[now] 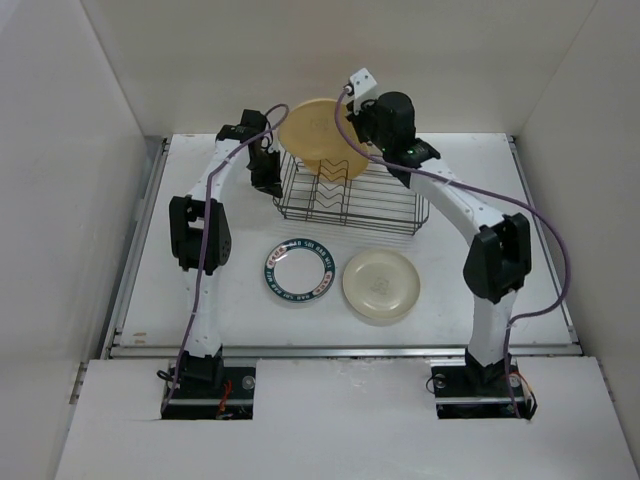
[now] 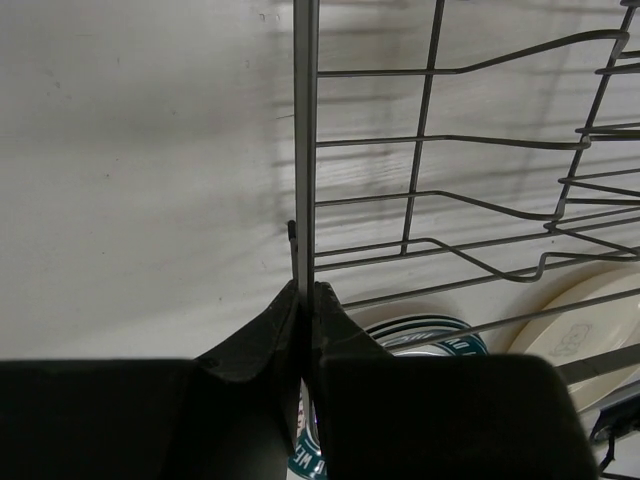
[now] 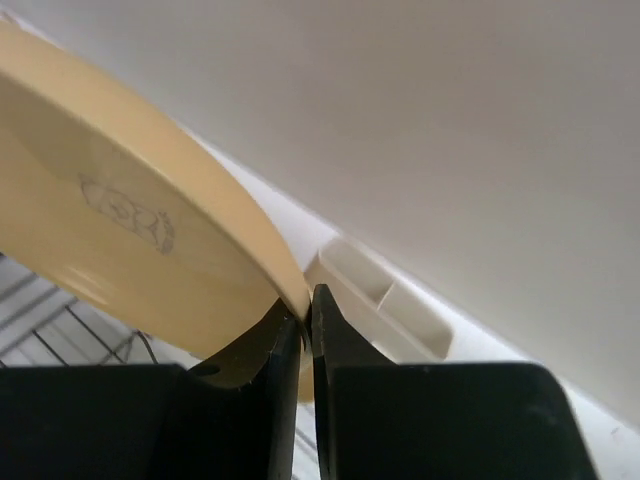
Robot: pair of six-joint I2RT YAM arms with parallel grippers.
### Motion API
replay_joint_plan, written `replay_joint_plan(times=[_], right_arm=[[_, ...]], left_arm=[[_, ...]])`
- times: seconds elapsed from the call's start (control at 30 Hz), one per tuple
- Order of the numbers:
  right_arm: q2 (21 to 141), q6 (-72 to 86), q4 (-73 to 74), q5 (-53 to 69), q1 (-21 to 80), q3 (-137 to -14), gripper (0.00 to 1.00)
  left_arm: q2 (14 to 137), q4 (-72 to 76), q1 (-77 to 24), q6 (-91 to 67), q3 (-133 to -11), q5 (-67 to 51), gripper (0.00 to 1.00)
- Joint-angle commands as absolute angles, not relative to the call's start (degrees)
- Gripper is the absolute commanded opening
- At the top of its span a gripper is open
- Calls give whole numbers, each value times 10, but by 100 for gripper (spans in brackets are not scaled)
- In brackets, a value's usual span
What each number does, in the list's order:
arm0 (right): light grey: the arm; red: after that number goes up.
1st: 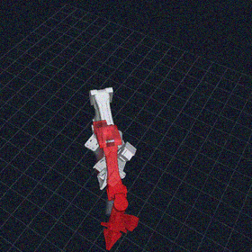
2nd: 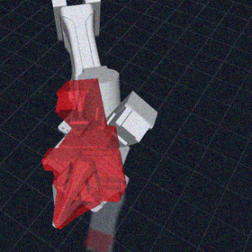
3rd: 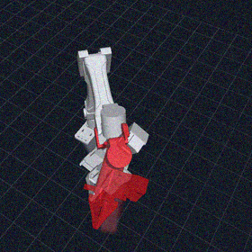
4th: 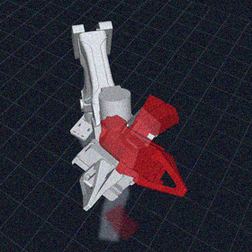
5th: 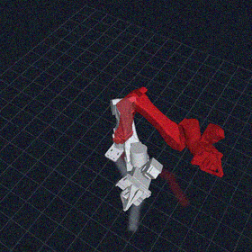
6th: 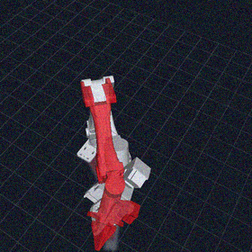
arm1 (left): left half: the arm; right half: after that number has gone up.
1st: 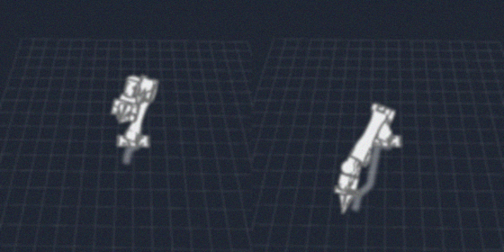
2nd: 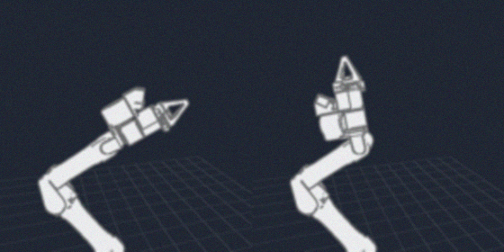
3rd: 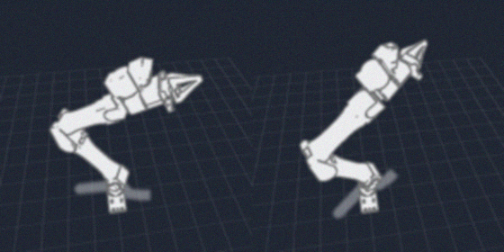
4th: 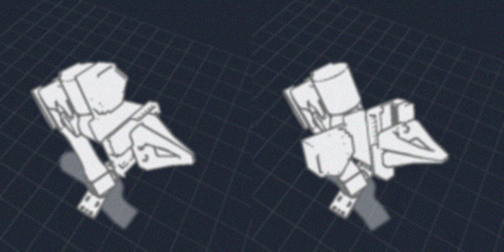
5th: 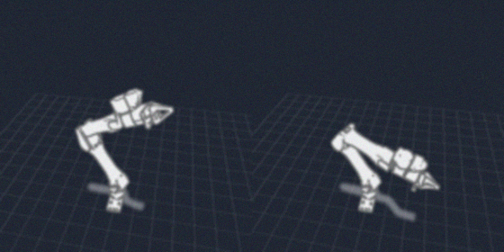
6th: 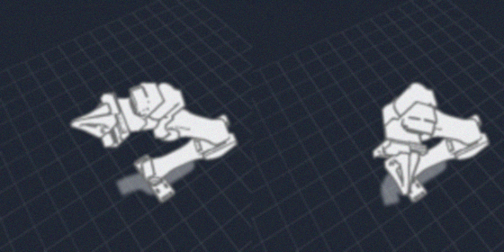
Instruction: Unload the plates from the dish rack
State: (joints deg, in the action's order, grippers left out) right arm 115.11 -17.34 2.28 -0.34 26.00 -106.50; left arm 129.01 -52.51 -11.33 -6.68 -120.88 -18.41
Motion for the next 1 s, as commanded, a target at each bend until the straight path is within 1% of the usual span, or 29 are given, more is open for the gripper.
replay_joint_plan(times=[0.0, 0.07, 0.17, 0.2, 0.27, 0.3, 0.33, 0.4, 0.43, 0.5, 0.57, 0.77, 0.87, 0.9, 0.97], right_arm=[[1076, -231, -113, -60, 289, -1042, 0], [1069, -231, -134, -70, 289, -1027, 0], [1082, -226, -108, -118, 289, -1048, 0], [1082, -220, -103, -165, 289, -1048, 0], [1072, -187, -98, -208, 289, -1048, 0], [1065, -172, -87, -216, 284, -1048, 0], [1057, -155, -43, -216, 272, -1059, 0], [1035, -101, 22, -187, 257, -1071, 0], [1028, -87, 100, -131, 239, -1078, 0], [1016, -45, 188, -53, 222, -1104, 0], [1006, -14, 268, 38, 209, -1093, 0], [929, 74, 356, 147, 209, -1001, 0], [909, 113, 438, 184, 209, -956, 0], [903, 124, 460, 193, 209, -935, 0], [878, 154, 466, 206, 204, -851, 0]], left_arm=[[1283, -553, -104, -76, -1218, -172, 0], [1283, -553, -104, -76, -1218, -172, 0], [1283, -553, -104, -76, -1218, -172, 0], [1283, -553, -104, -76, -1218, -172, 0], [1283, -553, -98, -82, -1218, -172, 0], [1283, -553, -98, -88, -1218, -179, 0], [1283, -553, -93, -88, -1218, -189, 0], [1278, -548, -81, -111, -1213, -214, 0], [1278, -548, -70, -119, -1208, -226, 0], [1278, -533, -58, -126, -1202, -248, 0], [1278, -533, -51, -132, -1196, -262, 0], [1273, -533, -46, -126, -1196, -256, 0], [1267, -533, -46, -126, -1196, -248, 0], [1267, -533, -46, -126, -1189, -242, 0], [1261, -527, -46, -126, -1184, -242, 0]])
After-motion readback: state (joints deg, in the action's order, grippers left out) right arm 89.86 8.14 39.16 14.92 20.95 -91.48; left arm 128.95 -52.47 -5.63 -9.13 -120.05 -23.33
